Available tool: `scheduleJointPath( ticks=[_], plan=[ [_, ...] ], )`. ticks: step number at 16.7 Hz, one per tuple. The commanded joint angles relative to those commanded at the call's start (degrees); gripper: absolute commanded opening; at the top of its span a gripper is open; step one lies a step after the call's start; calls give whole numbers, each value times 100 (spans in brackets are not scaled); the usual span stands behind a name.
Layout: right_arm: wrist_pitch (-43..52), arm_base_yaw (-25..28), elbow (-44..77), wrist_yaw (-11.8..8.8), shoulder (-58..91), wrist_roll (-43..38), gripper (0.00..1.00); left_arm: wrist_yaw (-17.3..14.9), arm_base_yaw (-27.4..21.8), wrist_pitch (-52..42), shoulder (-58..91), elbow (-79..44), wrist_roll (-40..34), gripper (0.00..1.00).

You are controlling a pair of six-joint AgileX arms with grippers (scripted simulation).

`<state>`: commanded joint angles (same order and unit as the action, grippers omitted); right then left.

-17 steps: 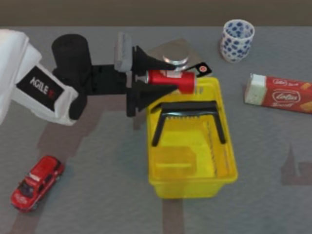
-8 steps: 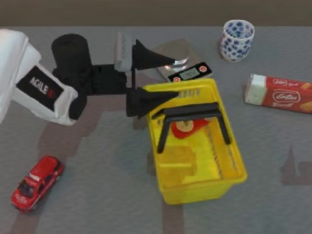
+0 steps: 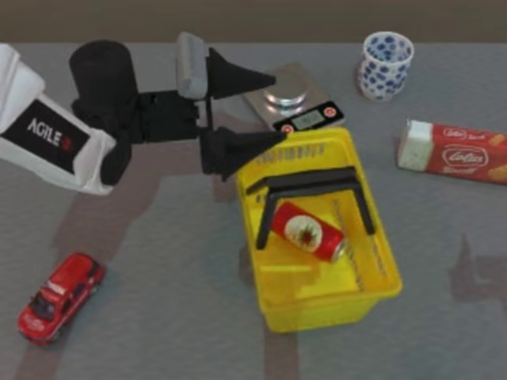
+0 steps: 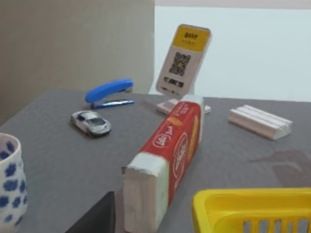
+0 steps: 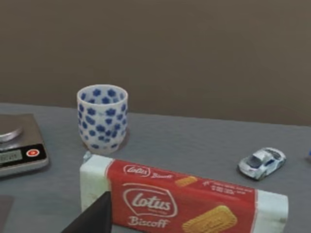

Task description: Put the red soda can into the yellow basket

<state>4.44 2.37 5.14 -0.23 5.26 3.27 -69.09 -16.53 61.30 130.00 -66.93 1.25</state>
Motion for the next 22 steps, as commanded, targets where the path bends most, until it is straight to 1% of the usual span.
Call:
scheduleJointPath(
  ticks=[2,5,10,17,20,22],
  plan=[
    [436,218,563,-6,576,319,100,357,103,-302,-574,274,-89,100],
    [1281,629,1750,-3,1824,940,100,1081,321,-942,-1801,876,-249,100],
    [3034,1475,4342,17,4632,2234,100,2606,773,-2411,-4553,2338,-478,100],
    [5503,2674,8074,43,8760,4066,100,4867,1348,-4595,-9175,4734,-504,100],
    [6393,3108,9427,46,10232,4723,100,5697,1534,-5303,-10913,5585,-395,100],
    [6868,3341,10120,45,10985,5070,100,6165,1628,-5652,-11794,6035,-306,100]
  ],
)
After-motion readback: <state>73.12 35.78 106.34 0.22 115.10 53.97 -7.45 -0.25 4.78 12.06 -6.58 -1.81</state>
